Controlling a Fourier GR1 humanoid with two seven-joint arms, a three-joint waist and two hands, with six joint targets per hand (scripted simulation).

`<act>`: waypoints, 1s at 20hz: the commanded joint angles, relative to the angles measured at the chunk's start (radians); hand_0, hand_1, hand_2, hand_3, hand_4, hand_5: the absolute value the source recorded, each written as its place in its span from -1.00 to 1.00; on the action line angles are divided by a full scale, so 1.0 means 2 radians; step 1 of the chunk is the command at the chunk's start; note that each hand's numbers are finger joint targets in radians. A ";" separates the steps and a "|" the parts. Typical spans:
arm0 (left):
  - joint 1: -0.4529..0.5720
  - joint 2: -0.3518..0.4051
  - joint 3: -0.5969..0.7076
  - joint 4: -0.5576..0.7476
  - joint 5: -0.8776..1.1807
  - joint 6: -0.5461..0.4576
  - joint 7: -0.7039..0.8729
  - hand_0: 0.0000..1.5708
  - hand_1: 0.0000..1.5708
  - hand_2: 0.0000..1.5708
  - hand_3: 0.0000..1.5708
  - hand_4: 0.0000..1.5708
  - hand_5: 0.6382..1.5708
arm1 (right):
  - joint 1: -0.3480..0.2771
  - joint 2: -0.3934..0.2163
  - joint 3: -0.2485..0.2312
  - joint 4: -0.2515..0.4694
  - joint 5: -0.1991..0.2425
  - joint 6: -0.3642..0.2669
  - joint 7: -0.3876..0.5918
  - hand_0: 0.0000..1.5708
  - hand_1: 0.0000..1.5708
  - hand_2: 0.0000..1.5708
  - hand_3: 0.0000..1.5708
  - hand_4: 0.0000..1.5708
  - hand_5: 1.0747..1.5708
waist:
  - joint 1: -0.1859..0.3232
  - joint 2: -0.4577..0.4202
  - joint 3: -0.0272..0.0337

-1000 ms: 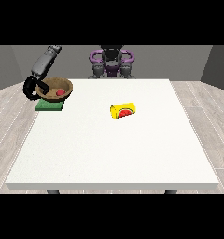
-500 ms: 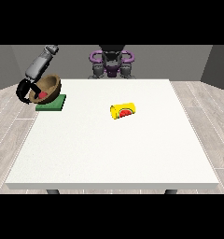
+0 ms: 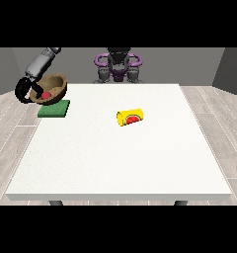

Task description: Pick the cup and pour the ball into the bowl, then pick the bowl and place it on the pad

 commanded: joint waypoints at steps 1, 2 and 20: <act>-0.019 0.020 0.004 0.021 -0.003 0.007 0.000 -1.00 -1.00 -1.00 -1.00 -1.00 0.92 | -0.017 -0.002 0.012 -0.005 0.012 -0.001 0.015 1.00 1.00 1.00 0.48 0.53 1.00 | -0.012 0.009 0.0001; -0.025 0.011 -0.004 0.008 0.005 0.008 0.020 -1.00 -1.00 -1.00 -1.00 -1.00 0.90 | -0.024 0.021 0.006 0.006 0.001 -0.006 0.015 1.00 1.00 1.00 0.52 0.51 1.00 | -0.006 0.009 0.0004; 0.009 0.035 0.023 -0.048 0.037 0.005 0.025 -1.00 -1.00 -1.00 -1.00 -1.00 0.88 | -0.018 -0.049 -0.074 0.085 -0.051 -0.018 0.009 -0.13 -0.13 -0.29 0.21 -1.00 0.84 | 0.007 0.043 0.0007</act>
